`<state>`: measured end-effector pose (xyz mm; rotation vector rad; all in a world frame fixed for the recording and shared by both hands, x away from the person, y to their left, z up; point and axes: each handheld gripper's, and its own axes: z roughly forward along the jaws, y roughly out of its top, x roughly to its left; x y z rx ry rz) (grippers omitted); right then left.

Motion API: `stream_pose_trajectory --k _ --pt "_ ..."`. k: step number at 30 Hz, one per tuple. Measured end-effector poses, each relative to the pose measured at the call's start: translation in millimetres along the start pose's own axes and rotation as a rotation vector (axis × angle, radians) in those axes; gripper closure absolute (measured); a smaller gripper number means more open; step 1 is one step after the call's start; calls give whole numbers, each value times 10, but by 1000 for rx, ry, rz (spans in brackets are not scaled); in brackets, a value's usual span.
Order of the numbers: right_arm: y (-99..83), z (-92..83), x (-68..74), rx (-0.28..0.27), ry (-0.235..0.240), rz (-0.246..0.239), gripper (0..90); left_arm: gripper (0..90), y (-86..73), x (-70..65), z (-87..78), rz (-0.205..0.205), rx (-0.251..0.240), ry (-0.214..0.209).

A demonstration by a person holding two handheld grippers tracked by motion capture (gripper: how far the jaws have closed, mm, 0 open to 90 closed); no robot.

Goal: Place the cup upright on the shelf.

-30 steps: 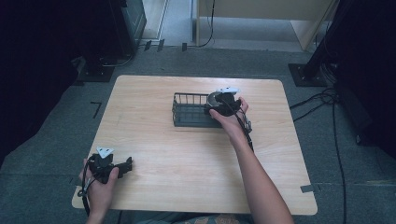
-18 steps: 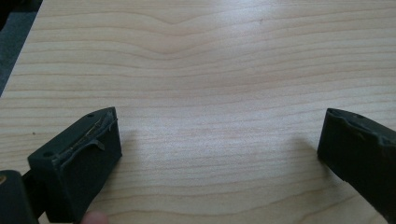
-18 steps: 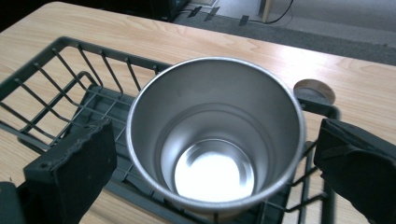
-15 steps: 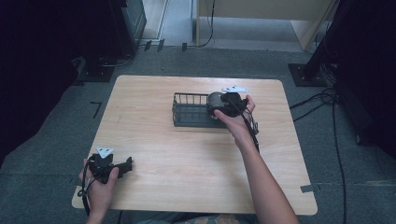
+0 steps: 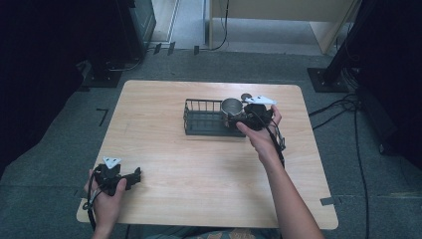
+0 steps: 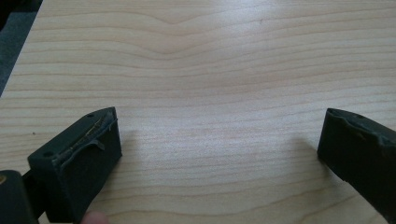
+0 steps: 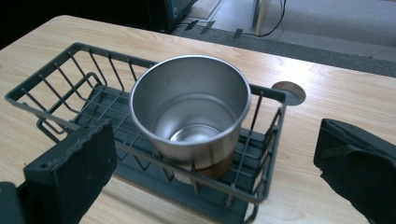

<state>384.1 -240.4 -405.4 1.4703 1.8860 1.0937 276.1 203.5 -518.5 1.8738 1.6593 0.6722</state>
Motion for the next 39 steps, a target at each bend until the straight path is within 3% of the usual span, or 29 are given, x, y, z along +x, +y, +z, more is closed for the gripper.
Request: stream_pose_trajectory --k 15,39 --pt "-334 -299 -180 -16 -19 2 0 0 0 1 0 2 0 0" --pt "-890 -529 -534 1 -73 50 0 0 0 1 0 2 0 1"
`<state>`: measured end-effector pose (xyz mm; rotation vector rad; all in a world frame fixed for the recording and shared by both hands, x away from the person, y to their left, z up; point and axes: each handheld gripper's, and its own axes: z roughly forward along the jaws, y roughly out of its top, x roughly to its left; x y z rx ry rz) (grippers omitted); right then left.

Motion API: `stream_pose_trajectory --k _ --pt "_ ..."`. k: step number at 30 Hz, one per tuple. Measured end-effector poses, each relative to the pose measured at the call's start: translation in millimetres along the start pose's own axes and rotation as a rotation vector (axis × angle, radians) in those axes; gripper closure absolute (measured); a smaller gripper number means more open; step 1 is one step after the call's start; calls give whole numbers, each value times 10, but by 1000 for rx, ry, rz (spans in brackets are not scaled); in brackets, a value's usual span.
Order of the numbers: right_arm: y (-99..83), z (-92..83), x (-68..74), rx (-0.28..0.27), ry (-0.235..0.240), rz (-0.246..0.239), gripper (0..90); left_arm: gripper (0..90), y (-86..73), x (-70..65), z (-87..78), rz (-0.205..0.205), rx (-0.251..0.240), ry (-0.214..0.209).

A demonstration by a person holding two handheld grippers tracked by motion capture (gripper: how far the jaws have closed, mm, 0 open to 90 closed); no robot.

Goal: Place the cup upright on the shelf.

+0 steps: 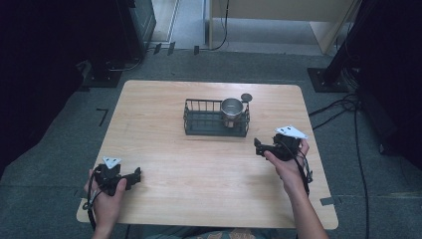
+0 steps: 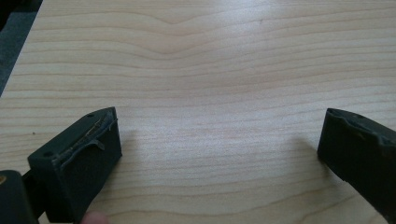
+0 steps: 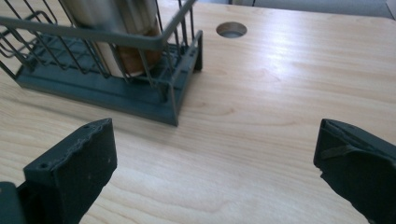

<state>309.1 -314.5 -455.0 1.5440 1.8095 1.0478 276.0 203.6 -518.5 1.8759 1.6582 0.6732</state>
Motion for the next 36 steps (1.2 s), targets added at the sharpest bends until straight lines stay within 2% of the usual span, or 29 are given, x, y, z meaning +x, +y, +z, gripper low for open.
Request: stream_pose_trajectory --k 13,36 --pt "-309 -66 -232 36 -40 30 0 0 0 0 0 0 0 0" --pt "-745 -226 -524 103 -101 69 0 0 1 0 0 0 0 0"
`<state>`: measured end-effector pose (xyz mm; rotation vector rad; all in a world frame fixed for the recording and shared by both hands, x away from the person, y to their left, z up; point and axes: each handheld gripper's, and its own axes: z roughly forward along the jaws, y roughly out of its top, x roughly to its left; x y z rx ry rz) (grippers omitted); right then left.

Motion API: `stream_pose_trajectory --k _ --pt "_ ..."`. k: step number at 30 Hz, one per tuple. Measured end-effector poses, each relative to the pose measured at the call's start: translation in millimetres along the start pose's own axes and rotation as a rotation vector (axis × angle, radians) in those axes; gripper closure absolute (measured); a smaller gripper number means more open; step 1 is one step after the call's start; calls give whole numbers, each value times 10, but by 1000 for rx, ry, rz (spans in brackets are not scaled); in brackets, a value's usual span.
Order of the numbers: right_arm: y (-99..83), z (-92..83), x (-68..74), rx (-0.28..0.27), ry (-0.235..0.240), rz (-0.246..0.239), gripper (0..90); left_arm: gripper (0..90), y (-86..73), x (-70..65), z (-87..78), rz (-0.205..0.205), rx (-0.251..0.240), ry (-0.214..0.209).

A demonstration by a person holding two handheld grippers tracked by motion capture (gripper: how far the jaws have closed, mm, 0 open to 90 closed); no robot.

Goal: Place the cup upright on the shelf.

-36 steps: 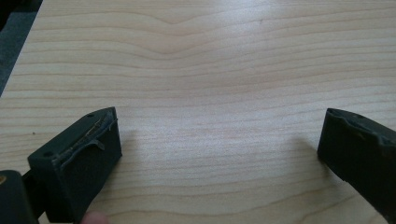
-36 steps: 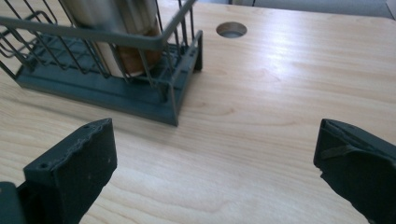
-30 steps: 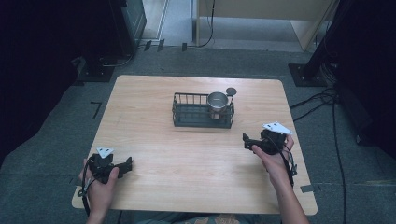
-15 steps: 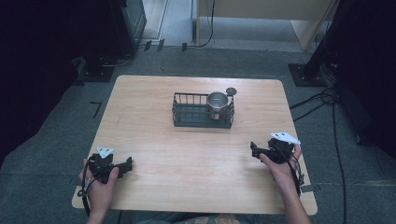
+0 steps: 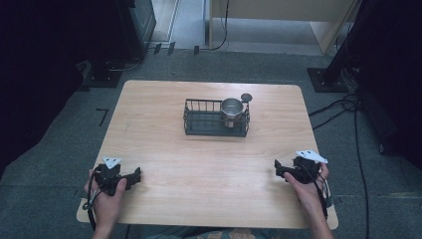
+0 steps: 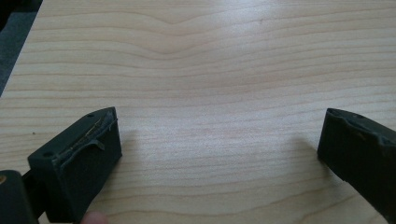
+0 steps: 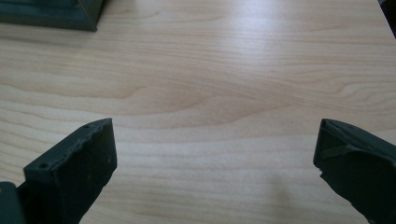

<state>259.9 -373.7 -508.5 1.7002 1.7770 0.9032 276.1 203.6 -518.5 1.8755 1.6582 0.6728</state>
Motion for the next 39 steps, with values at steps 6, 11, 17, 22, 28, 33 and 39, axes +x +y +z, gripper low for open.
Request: stream_pose_trajectory --k 6,11,17,22,28,33,39 --pt "-81 -60 -76 6 -10 13 0 0 0 0 0 0 0 0" --pt "-166 -109 -150 14 -20 23 0 0 0 0 0 0 0 0" --pt "-277 -182 -214 31 -30 29 0 0 0 0 0 0 0 0" --pt "-372 -217 -282 50 -37 33 0 0 0 0 0 0 0 0" --pt "-430 -262 -303 58 -56 21 0 0 0 0 0 0 0 0" --pt "-475 -298 -319 67 -92 -1 0 0 0 0 0 0 0 0" --pt "-484 -311 -378 72 -77 0 0 0 -1 -1 0 0 0 0"
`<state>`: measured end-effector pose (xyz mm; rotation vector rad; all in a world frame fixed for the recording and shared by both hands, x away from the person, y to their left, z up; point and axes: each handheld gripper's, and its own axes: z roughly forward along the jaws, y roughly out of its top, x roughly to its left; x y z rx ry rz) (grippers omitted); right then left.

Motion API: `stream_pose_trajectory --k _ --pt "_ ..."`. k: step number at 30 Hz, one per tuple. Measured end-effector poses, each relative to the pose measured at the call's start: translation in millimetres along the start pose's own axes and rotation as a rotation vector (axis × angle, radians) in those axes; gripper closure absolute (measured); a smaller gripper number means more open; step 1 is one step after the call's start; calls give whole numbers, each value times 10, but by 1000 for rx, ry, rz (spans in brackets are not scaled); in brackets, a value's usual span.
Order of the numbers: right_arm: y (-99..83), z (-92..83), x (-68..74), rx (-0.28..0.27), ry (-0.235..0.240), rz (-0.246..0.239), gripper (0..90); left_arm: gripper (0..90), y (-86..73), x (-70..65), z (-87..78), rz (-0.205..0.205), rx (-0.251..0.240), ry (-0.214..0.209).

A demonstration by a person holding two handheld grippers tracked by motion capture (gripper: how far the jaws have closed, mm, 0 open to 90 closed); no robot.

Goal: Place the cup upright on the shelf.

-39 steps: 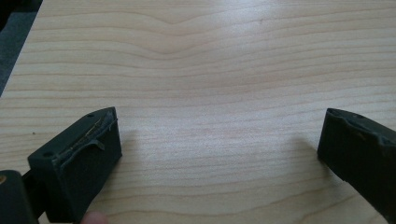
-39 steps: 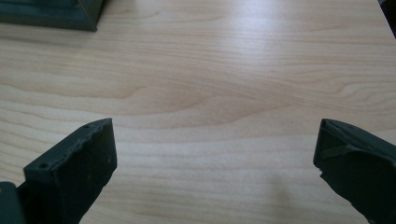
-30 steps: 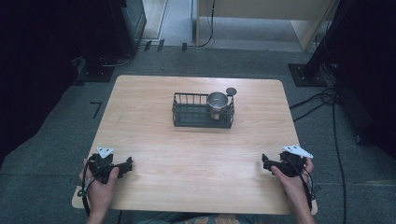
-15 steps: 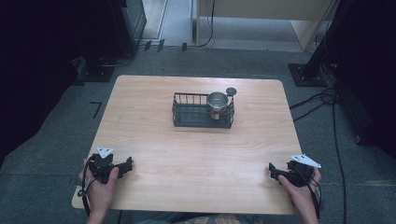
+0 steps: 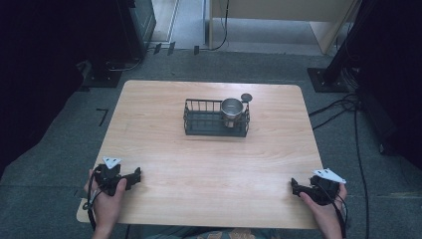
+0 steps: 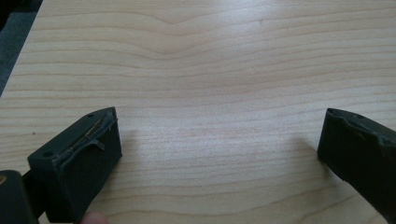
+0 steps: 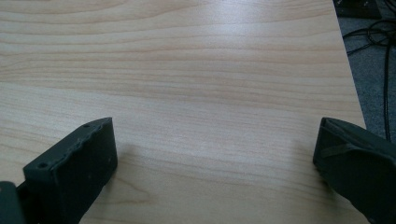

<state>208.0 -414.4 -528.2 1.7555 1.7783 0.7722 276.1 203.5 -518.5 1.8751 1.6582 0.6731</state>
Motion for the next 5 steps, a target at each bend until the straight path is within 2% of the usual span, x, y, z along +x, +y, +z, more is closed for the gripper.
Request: stream_pose_trajectory --k 5 --pt "10 12 1 -1 -3 3 0 0 0 0 0 0 0 0"
